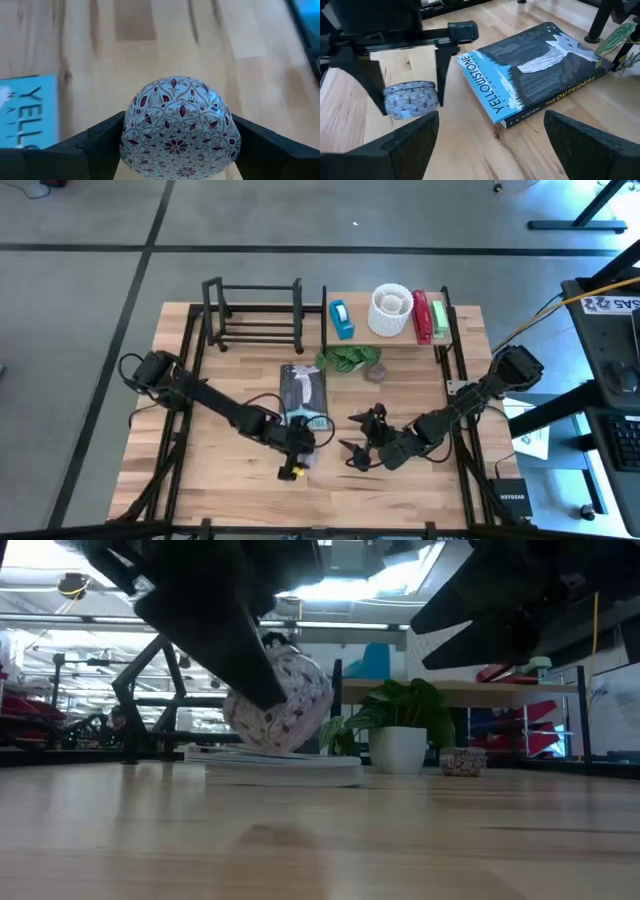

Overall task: Stock shelves
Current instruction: Put the white patterned scented candle below the shelf

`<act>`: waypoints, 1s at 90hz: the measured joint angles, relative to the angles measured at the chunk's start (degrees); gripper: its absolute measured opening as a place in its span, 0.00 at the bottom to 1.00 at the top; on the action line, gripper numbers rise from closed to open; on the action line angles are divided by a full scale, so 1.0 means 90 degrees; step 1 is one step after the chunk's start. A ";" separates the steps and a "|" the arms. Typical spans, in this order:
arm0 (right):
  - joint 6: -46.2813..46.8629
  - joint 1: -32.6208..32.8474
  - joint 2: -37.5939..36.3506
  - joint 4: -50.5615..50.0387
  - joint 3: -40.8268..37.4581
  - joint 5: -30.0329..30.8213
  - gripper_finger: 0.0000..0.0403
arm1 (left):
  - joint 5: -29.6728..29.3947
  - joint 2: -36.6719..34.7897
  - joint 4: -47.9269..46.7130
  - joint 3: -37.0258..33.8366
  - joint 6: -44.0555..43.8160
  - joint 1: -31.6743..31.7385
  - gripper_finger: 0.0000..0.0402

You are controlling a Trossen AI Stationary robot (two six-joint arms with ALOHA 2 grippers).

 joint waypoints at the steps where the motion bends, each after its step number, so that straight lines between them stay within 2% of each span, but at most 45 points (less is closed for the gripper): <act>1: 0.0000 0.0000 0.0000 0.0000 0.0000 0.0000 0.85 | -0.0003 0.0000 0.0006 0.0000 0.0000 0.0000 0.75; 23: 0.0002 0.0000 0.0000 0.0000 0.0000 0.0000 0.85 | 0.0029 0.0000 0.0041 0.0000 -0.0108 0.0026 0.75; 47: 0.0015 0.0000 0.0000 0.0000 0.0000 0.0000 0.85 | 0.0172 -0.0005 0.0029 0.0000 -0.0126 0.0149 0.87; 66: 0.0040 0.0000 0.0202 0.0079 0.0000 -0.0083 0.85 | -0.0069 -0.0192 -0.0050 0.0002 0.0119 0.0175 0.89; 78: -0.0242 -0.0085 0.0754 0.0937 0.0000 -0.0775 0.85 | -0.0177 -0.0439 -0.0901 0.0196 -0.0097 0.0064 0.89; 90: -0.1010 -0.0182 0.1537 0.2029 0.0105 -0.1588 0.85 | -0.0439 -0.0652 -0.1965 0.0242 -0.0693 -0.0290 0.89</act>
